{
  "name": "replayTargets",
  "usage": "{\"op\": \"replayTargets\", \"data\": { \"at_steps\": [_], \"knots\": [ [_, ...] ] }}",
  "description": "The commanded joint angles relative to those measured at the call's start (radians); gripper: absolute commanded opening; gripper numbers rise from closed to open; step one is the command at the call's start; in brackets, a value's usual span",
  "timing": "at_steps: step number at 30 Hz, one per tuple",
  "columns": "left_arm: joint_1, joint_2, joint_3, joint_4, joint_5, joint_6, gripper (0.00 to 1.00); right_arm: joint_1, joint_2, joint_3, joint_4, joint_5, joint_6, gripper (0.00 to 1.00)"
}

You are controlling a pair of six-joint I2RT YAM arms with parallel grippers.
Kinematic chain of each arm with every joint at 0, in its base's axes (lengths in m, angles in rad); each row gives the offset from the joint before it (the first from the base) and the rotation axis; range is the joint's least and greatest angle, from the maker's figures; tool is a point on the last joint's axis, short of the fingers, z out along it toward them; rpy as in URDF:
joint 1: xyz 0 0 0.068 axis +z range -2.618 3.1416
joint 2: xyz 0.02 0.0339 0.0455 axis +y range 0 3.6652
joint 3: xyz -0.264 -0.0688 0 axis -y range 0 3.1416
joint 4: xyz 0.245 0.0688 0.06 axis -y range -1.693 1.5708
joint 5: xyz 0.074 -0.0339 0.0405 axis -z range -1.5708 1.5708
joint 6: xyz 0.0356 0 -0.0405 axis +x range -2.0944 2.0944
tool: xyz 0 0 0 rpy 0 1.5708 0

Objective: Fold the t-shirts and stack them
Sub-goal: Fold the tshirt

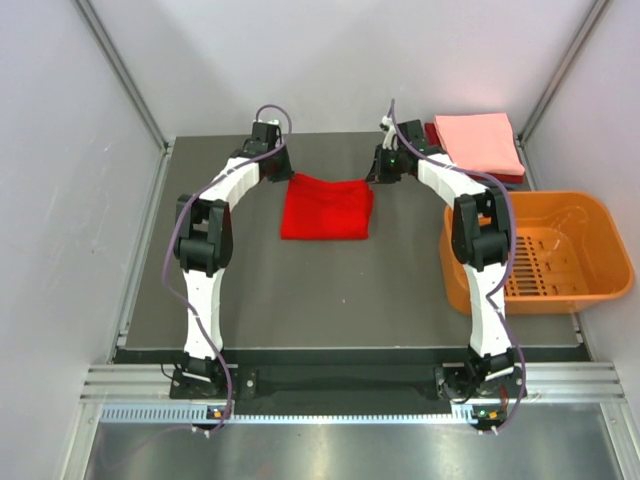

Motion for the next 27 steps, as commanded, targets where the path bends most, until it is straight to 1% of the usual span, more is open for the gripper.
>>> {"op": "replayTargets", "data": {
  "at_steps": [1, 3, 5, 7, 8, 9, 11, 12, 13, 17, 23, 24, 27],
  "knots": [
    [0.008, 0.018, 0.068, 0.081, 0.047, -0.010, 0.09, -0.019, -0.022, 0.002, 0.059, 0.021, 0.033, 0.00],
    [0.008, 0.043, 0.080, 0.087, 0.090, -0.010, 0.10, -0.028, -0.015, 0.002, 0.052, 0.030, 0.049, 0.00],
    [0.010, 0.055, 0.095, 0.095, 0.112, 0.004, 0.15, -0.033, -0.023, -0.026, 0.071, 0.032, 0.056, 0.00],
    [0.013, 0.064, 0.109, 0.080, 0.100, 0.024, 0.23, -0.039, -0.032, -0.050, 0.095, 0.035, 0.073, 0.05],
    [0.016, 0.055, 0.112, 0.069, 0.098, 0.030, 0.29, -0.041, -0.038, -0.049, 0.091, 0.036, 0.077, 0.09],
    [0.016, 0.044, 0.114, 0.060, 0.095, 0.035, 0.31, -0.044, -0.043, -0.049, 0.086, 0.042, 0.085, 0.20],
    [0.017, 0.018, 0.108, 0.029, 0.065, 0.052, 0.37, -0.045, -0.080, -0.061, 0.079, 0.047, 0.086, 0.26],
    [0.017, -0.009, 0.105, 0.017, 0.052, 0.064, 0.38, -0.045, -0.095, -0.070, 0.076, 0.056, 0.097, 0.40],
    [0.016, -0.025, 0.089, -0.005, 0.045, 0.070, 0.39, -0.045, -0.132, -0.098, 0.077, 0.058, 0.109, 0.43],
    [0.017, -0.103, 0.023, -0.046, 0.011, 0.090, 0.41, -0.031, -0.219, -0.202, 0.105, 0.041, 0.131, 0.47],
    [0.011, -0.172, -0.135, -0.010, 0.133, 0.049, 0.41, -0.004, -0.316, -0.374, 0.161, 0.001, 0.158, 0.48],
    [0.007, -0.181, -0.189, 0.018, 0.176, 0.029, 0.41, 0.016, -0.345, -0.436, 0.170, 0.001, 0.175, 0.49],
    [0.002, -0.183, -0.221, 0.029, 0.209, 0.013, 0.41, 0.035, -0.365, -0.486, 0.187, 0.003, 0.195, 0.49]
  ]
}}
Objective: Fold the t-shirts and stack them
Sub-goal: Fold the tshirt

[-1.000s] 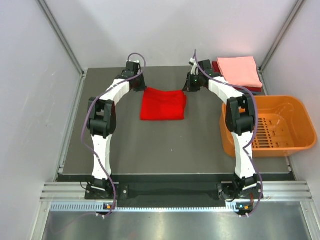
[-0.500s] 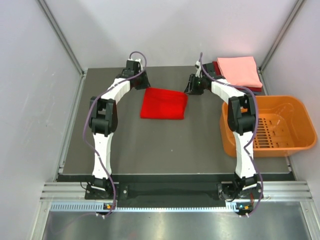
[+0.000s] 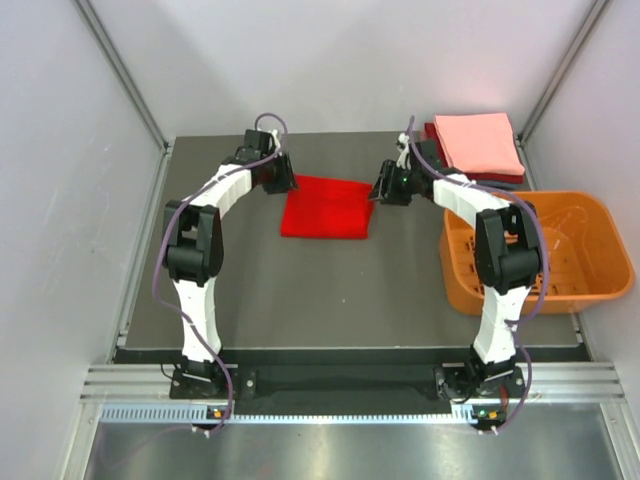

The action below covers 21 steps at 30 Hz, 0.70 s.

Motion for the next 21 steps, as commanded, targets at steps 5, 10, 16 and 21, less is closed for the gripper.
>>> {"op": "replayTargets", "data": {
  "at_steps": [5, 10, 16, 21],
  "knots": [
    [-0.020, -0.061, -0.122, 0.068, 0.087, -0.044, 0.42, 0.093, -0.075, -0.139, 0.141, -0.020, 0.091, 0.50],
    [-0.040, -0.097, -0.186, 0.023, 0.061, -0.059, 0.42, 0.128, -0.095, -0.254, 0.216, 0.009, 0.104, 0.21],
    [-0.088, -0.163, -0.231, -0.059, -0.078, -0.082, 0.43, 0.127, -0.135, -0.452, 0.321, 0.074, 0.061, 0.00],
    [-0.094, -0.173, -0.196, -0.117, -0.123, -0.082, 0.43, 0.125, -0.178, -0.495, 0.301, 0.117, 0.003, 0.15]
  ]
}}
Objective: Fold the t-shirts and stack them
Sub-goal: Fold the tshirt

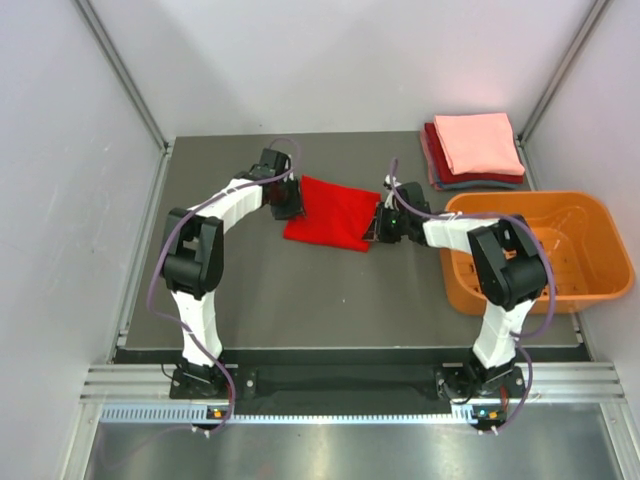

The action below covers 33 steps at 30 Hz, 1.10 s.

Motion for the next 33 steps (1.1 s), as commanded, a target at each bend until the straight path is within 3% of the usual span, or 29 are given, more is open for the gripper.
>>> {"op": "replayTargets", "data": {
  "at_steps": [1, 7, 13, 25, 29, 33],
  "knots": [
    [0.003, -0.055, 0.024, -0.050, -0.065, -0.009, 0.43, -0.002, -0.062, -0.031, -0.036, 0.082, -0.079, 0.23],
    [0.000, -0.044, 0.018, -0.056, -0.080, 0.014, 0.42, -0.016, -0.133, 0.045, -0.173, 0.096, -0.120, 0.35],
    [0.000, -0.029, -0.006, -0.090, -0.143, 0.020, 0.42, -0.037, -0.050, 0.176, -0.250, 0.082, -0.165, 0.41],
    [0.000, 0.027, -0.057, -0.093, -0.174, 0.006, 0.35, -0.102, 0.244, 0.538, -0.362, 0.072, -0.189, 0.41],
    [-0.002, 0.020, -0.069, -0.091, -0.211, 0.003, 0.34, -0.103, 0.284, 0.561, -0.333, 0.061, -0.162, 0.42],
    [-0.003, 0.022, -0.080, -0.096, -0.241, 0.000, 0.33, -0.111, 0.336, 0.605, -0.304, 0.059, -0.149, 0.31]
  ]
}}
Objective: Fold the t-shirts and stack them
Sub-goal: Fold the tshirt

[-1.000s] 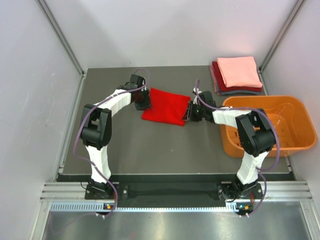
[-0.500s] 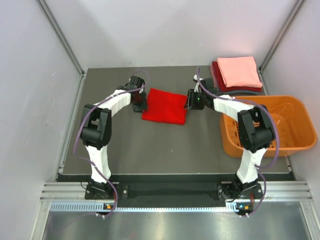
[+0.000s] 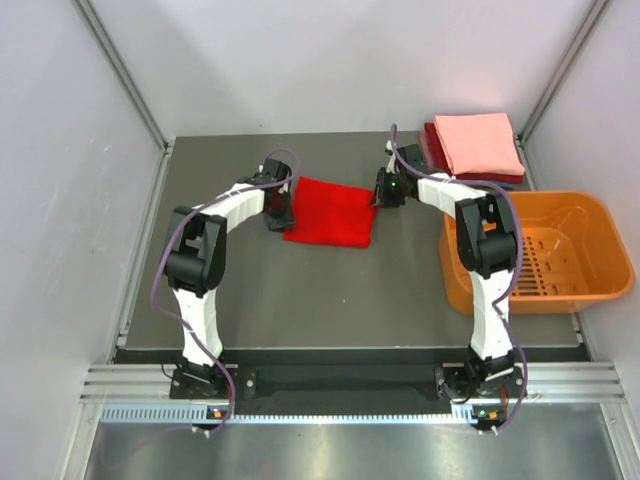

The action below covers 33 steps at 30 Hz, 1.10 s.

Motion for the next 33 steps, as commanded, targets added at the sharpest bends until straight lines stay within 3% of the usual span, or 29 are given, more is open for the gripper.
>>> {"op": "replayTargets", "data": {
  "at_steps": [1, 4, 7, 14, 16, 20, 21, 23, 24, 28, 33],
  "knots": [
    [0.002, 0.001, -0.035, -0.031, -0.069, 0.002, 0.32, -0.016, 0.053, 0.078, 0.044, -0.008, 0.011, 0.22],
    [0.002, -0.003, -0.049, -0.033, -0.094, -0.009, 0.31, -0.032, 0.052, 0.046, 0.156, -0.026, 0.010, 0.10],
    [0.002, -0.010, -0.063, -0.028, -0.111, -0.015, 0.30, -0.042, 0.073, 0.049, 0.211, -0.046, 0.013, 0.10],
    [-0.002, -0.071, 0.024, -0.116, -0.077, -0.024, 0.35, -0.047, 0.087, 0.116, 0.139, -0.085, -0.015, 0.29],
    [-0.002, -0.090, 0.089, -0.130, -0.063, -0.013, 0.37, -0.052, 0.041, 0.147, 0.064, -0.086, -0.019, 0.38],
    [-0.002, -0.095, 0.201, -0.153, -0.014, -0.004, 0.38, -0.052, -0.043, 0.176, -0.094, -0.070, -0.041, 0.45],
    [-0.002, -0.093, 0.227, -0.124, 0.032, 0.005, 0.38, -0.047, -0.061, 0.170, -0.132, -0.062, -0.041, 0.44],
    [-0.002, -0.073, 0.238, -0.073, 0.092, 0.020, 0.38, -0.039, -0.117, 0.127, -0.142, -0.079, -0.041, 0.33],
    [-0.002, -0.064, 0.250, -0.020, 0.139, 0.031, 0.37, -0.033, -0.134, 0.110, -0.136, -0.103, -0.039, 0.23],
    [-0.001, 0.010, 0.297, 0.074, 0.210, 0.059, 0.36, -0.004, -0.190, 0.041, -0.107, -0.204, -0.033, 0.09],
    [0.008, 0.100, 0.322, 0.182, 0.098, 0.082, 0.35, 0.045, -0.164, -0.031, -0.025, -0.319, -0.029, 0.08]
  ]
}}
